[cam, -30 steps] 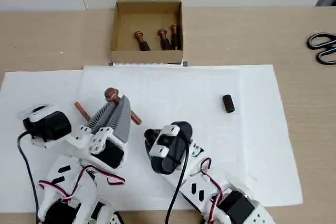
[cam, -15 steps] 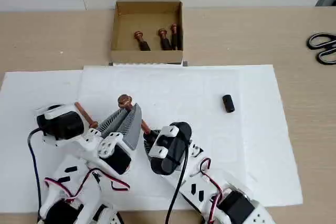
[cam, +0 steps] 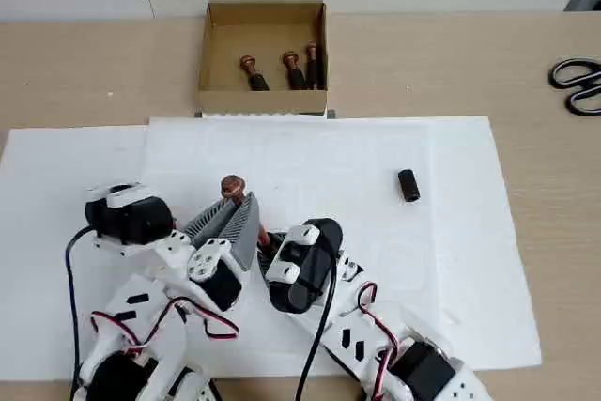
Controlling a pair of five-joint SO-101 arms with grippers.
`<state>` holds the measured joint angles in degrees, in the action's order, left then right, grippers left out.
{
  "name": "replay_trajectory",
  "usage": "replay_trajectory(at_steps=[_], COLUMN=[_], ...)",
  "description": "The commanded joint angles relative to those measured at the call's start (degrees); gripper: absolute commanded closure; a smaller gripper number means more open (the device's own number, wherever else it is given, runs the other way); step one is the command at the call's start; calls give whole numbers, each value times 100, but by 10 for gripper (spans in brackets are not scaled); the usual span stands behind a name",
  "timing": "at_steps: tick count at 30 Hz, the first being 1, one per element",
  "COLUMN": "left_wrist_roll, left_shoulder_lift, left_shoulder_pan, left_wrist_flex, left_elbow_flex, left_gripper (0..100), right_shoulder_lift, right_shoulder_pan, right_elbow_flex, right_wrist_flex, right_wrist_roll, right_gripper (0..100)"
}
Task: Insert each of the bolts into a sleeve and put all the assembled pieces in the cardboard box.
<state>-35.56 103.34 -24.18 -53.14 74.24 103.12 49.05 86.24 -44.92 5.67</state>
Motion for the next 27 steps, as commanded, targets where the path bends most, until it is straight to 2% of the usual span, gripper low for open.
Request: replay_trajectory(at_steps=[1, 10, 17, 22, 27], left_wrist_roll=[35, 70, 800, 826, 844], left_shoulder_lift=[62, 70, 70, 62, 62], left_shoulder_pan=[-9, -545, -571, -615, -958], left_wrist_flex=[9, -290, -976, -1275, -1284], left_elbow_flex=[48, 4, -488, -462, -75], left_gripper=[994, 994, 994, 994, 994], right_shoulder_lift=[66, 66, 75, 75, 75], right_shoulder_pan=[31, -13, -330, -321, -198], right_elbow_flex=[-396, -404, -448, -519, -527], right_wrist_flex=[136, 136, 171, 154, 171], right_wrist_roll=[-26, 53, 281, 264, 290], right_gripper=[996, 996, 996, 995, 995])
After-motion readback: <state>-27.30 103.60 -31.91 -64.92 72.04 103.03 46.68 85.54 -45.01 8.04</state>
